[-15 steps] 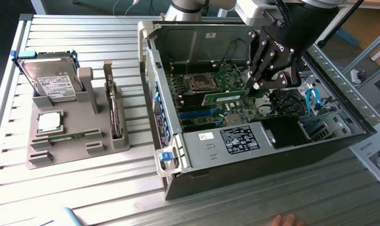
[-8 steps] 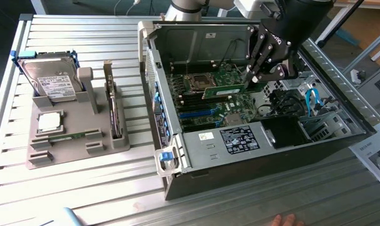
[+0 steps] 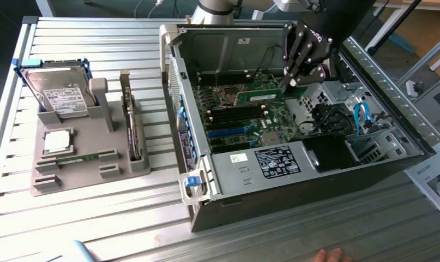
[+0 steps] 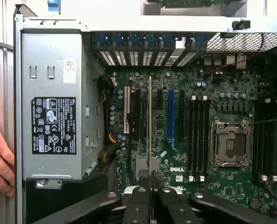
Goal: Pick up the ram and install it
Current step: 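Pick up the ram and move it above insertion slot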
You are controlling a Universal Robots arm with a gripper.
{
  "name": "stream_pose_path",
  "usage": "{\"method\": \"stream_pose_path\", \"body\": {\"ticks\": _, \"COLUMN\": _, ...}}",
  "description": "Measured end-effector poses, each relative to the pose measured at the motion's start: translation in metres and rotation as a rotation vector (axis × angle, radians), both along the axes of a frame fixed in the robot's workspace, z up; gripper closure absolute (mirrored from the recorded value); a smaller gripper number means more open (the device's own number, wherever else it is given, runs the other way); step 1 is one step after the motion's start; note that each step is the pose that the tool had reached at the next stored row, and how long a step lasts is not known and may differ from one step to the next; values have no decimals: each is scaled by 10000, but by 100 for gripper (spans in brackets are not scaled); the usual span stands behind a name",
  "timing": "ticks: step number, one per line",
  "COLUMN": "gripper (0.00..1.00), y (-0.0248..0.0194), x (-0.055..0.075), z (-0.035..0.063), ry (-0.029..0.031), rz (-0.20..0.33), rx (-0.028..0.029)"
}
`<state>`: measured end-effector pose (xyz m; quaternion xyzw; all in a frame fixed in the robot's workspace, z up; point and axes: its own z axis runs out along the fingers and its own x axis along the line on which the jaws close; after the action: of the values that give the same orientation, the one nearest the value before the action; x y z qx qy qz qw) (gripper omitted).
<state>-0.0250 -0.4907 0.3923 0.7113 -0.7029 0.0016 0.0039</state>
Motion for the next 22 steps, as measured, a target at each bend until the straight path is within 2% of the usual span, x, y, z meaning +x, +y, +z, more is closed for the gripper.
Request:
{"method": "stream_pose_path", "body": {"ticks": 2, "gripper": 88, "y": 42, "x": 13, "z": -2, "ry": 0, "rz": 0, "rx": -1}}
{"method": "stream_pose_path", "body": {"ticks": 3, "gripper": 88, "y": 78, "x": 24, "z": -4, "ry": 0, "rz": -1, "rx": 0}}
{"method": "stream_pose_path", "body": {"ticks": 12, "gripper": 88, "y": 272, "x": 66, "z": -20, "ry": 0, "rz": -1, "rx": 0}}
{"method": "stream_pose_path", "body": {"ticks": 16, "gripper": 88, "y": 388, "x": 82, "z": -31, "ry": 1, "rz": -1, "rx": 0}}
{"method": "stream_pose_path", "body": {"ticks": 20, "gripper": 88, "y": 545, "x": 94, "z": -46, "ry": 1, "rz": 0, "rx": -1}}
{"method": "stream_pose_path", "body": {"ticks": 22, "gripper": 88, "y": 577, "x": 96, "z": -51, "ry": 0, "rz": 0, "rx": 0}}
